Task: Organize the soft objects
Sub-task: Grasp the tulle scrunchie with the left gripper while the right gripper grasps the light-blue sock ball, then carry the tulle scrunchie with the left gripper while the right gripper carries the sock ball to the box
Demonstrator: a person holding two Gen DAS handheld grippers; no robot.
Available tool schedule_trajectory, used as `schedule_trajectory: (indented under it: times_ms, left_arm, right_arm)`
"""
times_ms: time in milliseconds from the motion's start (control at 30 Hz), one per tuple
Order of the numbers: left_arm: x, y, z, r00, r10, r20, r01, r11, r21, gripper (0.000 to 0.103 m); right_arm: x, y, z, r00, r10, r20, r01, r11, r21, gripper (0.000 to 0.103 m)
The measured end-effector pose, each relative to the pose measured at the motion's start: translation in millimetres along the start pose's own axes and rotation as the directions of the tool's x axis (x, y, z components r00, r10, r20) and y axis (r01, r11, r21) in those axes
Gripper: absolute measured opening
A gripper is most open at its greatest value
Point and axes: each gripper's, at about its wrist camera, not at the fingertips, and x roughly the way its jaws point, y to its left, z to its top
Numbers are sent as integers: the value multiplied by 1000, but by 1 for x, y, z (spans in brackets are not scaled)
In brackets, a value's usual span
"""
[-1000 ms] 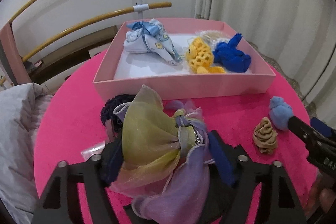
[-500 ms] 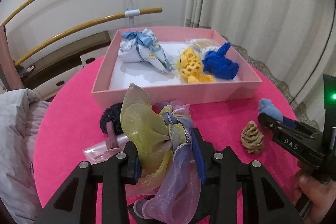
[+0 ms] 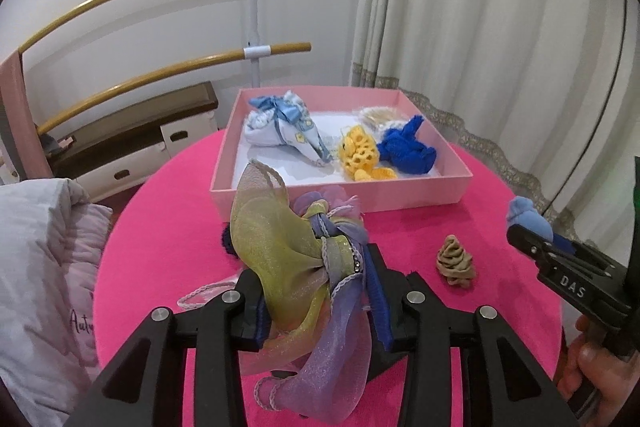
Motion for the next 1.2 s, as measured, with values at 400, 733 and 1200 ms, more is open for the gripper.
schedule_trajectory:
  times_ms: [400, 733, 1200]
  left_arm:
    - [-71, 8, -20, 996, 47, 78, -47, 999, -3, 37]
    - [-130, 16, -38, 986, 75, 147, -74, 997, -17, 37]
    - [-155, 34, -38, 981, 100, 166, -93, 994, -52, 38]
  right_arm:
    - [-46, 44, -12, 996, 72, 45, -69, 996, -63, 41]
    - [-80, 79, -18, 987, 135, 87, -124, 985, -121, 41]
    - [-91, 94, -10, 977, 182, 110, -164, 974, -155, 41]
